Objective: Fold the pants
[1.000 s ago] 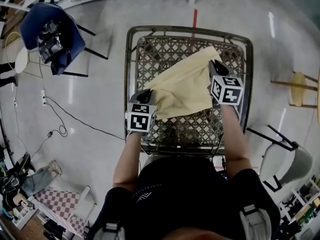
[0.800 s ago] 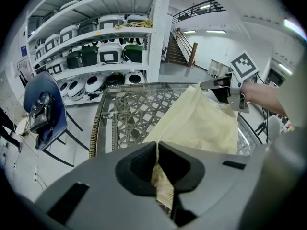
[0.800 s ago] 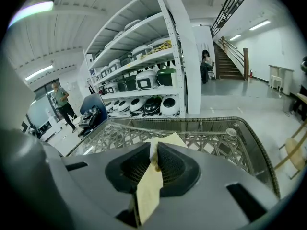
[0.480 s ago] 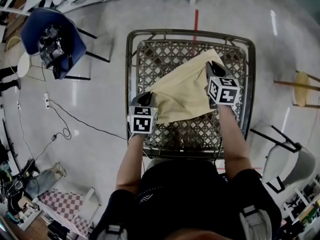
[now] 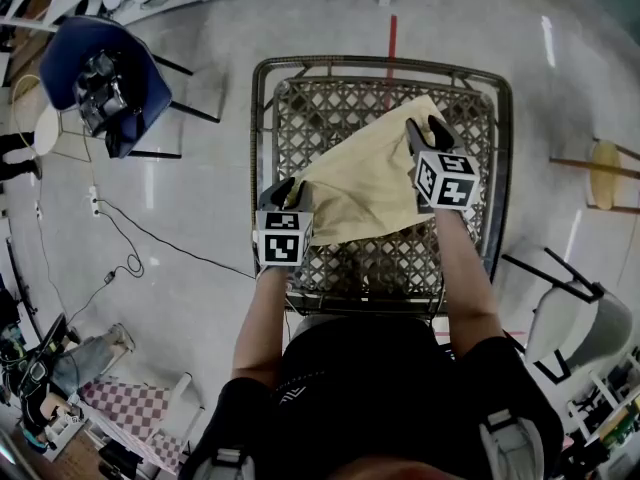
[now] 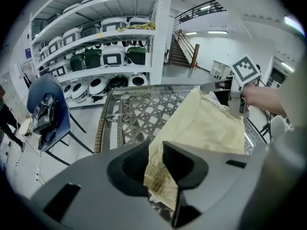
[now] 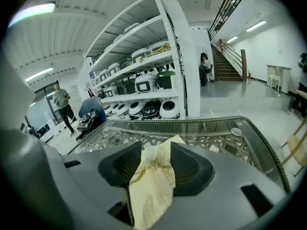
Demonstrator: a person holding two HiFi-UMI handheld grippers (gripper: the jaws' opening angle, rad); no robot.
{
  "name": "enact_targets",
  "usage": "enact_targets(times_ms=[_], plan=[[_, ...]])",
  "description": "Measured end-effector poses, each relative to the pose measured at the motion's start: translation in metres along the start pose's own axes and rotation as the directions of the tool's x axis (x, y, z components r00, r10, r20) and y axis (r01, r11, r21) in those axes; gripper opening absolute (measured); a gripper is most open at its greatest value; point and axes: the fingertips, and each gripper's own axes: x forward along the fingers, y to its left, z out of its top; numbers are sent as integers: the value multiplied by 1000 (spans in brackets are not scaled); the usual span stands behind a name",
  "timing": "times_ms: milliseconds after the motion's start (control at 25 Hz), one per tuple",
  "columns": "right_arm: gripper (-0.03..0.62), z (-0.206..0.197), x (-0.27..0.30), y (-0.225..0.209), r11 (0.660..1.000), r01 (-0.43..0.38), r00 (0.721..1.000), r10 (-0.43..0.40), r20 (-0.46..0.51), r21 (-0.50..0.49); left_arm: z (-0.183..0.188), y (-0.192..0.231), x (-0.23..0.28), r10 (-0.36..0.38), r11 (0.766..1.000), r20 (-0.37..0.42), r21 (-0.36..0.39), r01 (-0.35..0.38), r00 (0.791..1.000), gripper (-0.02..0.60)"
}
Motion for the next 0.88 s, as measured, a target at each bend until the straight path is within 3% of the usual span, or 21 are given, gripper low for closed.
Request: enact_targets(times_ms=[120,600,800,880], plan=[[189,8,-6,-2,1000,24,999,-23,39,-2,3,3,-5,10,1000,10,-6,-10,1000,116],[184,21,-34,5,999,49,993,-48,109,-7,20,-5,-29,6,1000,90,-2,-6,996,112],[119,18,-48,10,999,39,992,-39,117,-4,23,-13,-39,-18,1000,113,-1,18,993,105],[69,16,-54,13,999,38,993,-36,108,-11,23,-18,-43,-34,999,116,7,33,993,65]])
